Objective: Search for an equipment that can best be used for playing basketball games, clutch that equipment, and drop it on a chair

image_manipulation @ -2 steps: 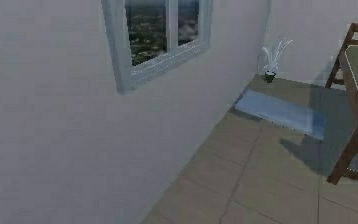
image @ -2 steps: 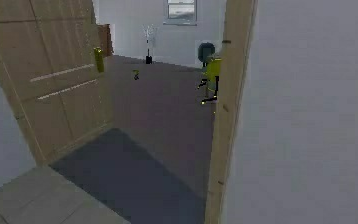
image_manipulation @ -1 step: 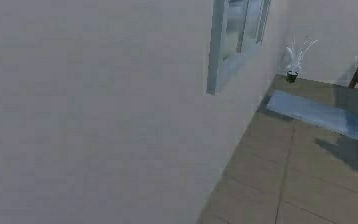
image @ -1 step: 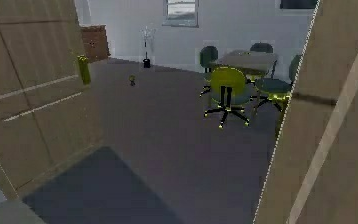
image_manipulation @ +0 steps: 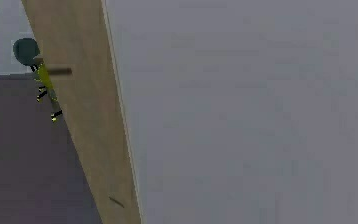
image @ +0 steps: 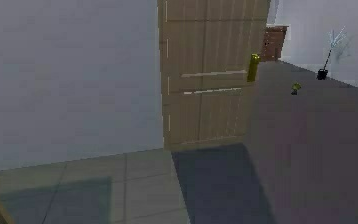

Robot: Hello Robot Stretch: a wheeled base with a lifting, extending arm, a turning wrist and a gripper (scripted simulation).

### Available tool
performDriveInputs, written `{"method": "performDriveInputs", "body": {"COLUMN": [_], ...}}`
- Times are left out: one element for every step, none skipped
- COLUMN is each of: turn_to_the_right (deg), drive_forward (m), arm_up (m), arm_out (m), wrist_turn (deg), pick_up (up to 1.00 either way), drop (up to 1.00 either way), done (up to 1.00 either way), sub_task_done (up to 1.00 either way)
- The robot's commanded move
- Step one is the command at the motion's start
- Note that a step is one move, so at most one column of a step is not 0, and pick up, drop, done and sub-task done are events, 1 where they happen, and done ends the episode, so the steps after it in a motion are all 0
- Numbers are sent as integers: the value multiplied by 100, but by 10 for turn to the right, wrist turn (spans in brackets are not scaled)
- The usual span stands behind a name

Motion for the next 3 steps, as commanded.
{"method": "performDriveInputs", "body": {"turn_to_the_right": [-90, 0, 450], "drive_forward": [0, 25, 0], "arm_up": [0, 0, 0], "arm_out": [0, 0, 0], "wrist_turn": [0, 0, 0], "pick_up": [0, 0, 0], "drop": [0, 0, 0], "done": [0, 0, 0], "sub_task_done": [0, 0, 0]}}
